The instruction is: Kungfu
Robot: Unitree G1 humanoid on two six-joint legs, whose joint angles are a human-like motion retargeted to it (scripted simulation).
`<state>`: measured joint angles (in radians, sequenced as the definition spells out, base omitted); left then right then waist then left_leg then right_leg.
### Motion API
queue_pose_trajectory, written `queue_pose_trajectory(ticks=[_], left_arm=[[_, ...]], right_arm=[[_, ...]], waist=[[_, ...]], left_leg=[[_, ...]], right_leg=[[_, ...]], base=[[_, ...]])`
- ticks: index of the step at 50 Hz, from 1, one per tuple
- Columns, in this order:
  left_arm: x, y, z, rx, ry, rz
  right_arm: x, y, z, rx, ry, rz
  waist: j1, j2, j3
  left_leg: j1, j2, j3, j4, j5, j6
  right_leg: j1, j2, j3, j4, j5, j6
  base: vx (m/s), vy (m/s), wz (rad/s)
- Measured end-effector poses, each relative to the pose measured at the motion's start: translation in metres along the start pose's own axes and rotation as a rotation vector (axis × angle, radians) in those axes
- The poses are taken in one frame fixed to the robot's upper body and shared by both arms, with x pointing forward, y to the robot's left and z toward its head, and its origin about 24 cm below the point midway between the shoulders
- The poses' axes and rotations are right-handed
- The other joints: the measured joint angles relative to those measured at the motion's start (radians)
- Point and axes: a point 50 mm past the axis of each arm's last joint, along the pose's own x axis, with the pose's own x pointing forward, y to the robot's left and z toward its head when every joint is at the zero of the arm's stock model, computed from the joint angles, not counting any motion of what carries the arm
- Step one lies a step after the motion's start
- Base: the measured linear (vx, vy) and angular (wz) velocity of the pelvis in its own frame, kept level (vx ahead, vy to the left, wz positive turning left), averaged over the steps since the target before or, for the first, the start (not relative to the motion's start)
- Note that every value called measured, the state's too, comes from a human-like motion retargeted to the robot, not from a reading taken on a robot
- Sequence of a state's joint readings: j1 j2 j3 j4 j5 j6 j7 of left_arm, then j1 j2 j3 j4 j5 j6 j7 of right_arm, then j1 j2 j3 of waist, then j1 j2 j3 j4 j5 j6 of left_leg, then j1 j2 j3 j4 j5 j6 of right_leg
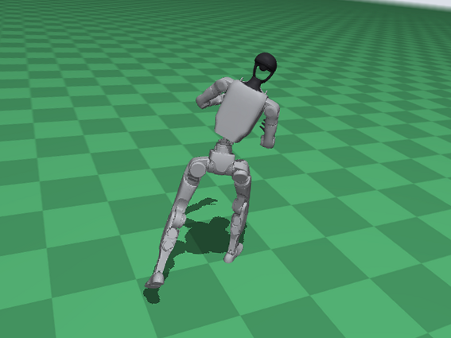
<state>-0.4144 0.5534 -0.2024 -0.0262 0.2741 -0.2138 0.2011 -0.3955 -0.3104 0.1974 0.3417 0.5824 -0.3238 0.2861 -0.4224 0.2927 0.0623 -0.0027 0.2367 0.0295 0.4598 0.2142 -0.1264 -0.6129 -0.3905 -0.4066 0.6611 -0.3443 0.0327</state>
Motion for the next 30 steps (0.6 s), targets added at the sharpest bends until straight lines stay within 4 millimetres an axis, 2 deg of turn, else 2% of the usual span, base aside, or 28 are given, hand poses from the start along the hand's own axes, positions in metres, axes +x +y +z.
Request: queue_pose_trajectory(ticks=[2, 5, 8, 10, 14, 17, 21, 25, 30], left_arm=[[0.017, 0.002, 0.007, -0.121, -0.02, 0.102], [0.032, 0.002, 0.012, -0.326, -0.014, 0.239], [0.036, 0.003, 0.016, -0.562, -0.025, 0.355], [0.036, 0.004, 0.019, -0.73, -0.05, 0.43], [0.039, 0.011, 0.025, -1.054, -0.137, 0.529], [0.042, 0.008, 0.031, -1.252, -0.214, 0.49], [0.043, -0.003, 0.042, -1.446, -0.308, 0.384], [0.042, -0.015, 0.056, -1.622, -0.423, 0.292], [0.045, -0.037, 0.081, -1.845, -0.58, 0.137]], right_arm=[[-0.003, -0.02, 0.023, -0.037, -0.071, -0.058], [-0.003, -0.039, 0.056, -0.064, -0.182, -0.123], [0.001, -0.045, 0.087, -0.071, -0.297, -0.133], [0.005, -0.043, 0.107, -0.082, -0.376, -0.121], [0.008, -0.035, 0.146, -0.107, -0.556, -0.105], [0.004, -0.029, 0.169, -0.12, -0.677, -0.112], [-0.003, -0.022, 0.182, -0.088, -0.78, -0.112], [-0.011, -0.014, 0.19, -0.037, -0.853, -0.081], [-0.023, -0.007, 0.195, 0.006, -0.91, -0.046]], waist=[[0.022, -0.033, -0.007], [0.051, -0.072, -0.029], [0.038, -0.091, -0.042], [0.012, -0.101, -0.043], [0.006, -0.12, -0.021], [0.032, -0.137, -0.012], [0.044, -0.155, -0.007], [0.018, -0.172, 0.015], [0.004, -0.175, 0.037]], left_leg=[[-0.02, -0.082, -0.065, 0.086, -0.076, -0.053], [-0.021, -0.108, 0.08, 0.111, -0.17, -0.133], [-0.01, -0.072, 0.27, 0.065, -0.297, -0.098], [-0.005, -0.066, 0.337, 0.027, -0.359, -0.074], [-0.034, -0.083, 0.309, -0.022, -0.414, -0.102], [-0.065, -0.074, 0.299, -0.043, -0.451, -0.078], [-0.114, -0.068, 0.226, -0.095, -0.433, -0.016], [-0.185, -0.089, 0.061, -0.132, -0.341, 0.066], [-0.274, -0.081, -0.05, -0.183, -0.199, 0.057]], right_leg=[[0.062, 0.032, 0.008, -0.026, -0.018, 0.019], [0.139, 0.074, 0.003, -0.071, -0.028, 0.035], [0.219, 0.129, 0.019, -0.131, -0.029, 0.071], [0.273, 0.179, 0.058, -0.179, -0.021, 0.092], [0.379, 0.296, 0.177, -0.276, 0.002, 0.116], [0.445, 0.352, 0.258, -0.326, 0.042, 0.082], [0.518, 0.415, 0.392, -0.371, 0.093, 0.033], [0.59, 0.467, 0.547, -0.403, 0.124, 0.02], [0.637, 0.487, 0.673, -0.403, 0.124, 0.054]], base=[[0.28, -0.5, -1.4], [0.32, -0.41, -1.73], [0.37, -0.31, -1.71], [0.31, -0.36, -1.63], [0.28, -0.29, -2.15], [0.31, -0.23, -2.52], [0.32, -0.18, -2.31], [0.27, -0.11, -1.89], [0.25, 0.02, -1.82]])
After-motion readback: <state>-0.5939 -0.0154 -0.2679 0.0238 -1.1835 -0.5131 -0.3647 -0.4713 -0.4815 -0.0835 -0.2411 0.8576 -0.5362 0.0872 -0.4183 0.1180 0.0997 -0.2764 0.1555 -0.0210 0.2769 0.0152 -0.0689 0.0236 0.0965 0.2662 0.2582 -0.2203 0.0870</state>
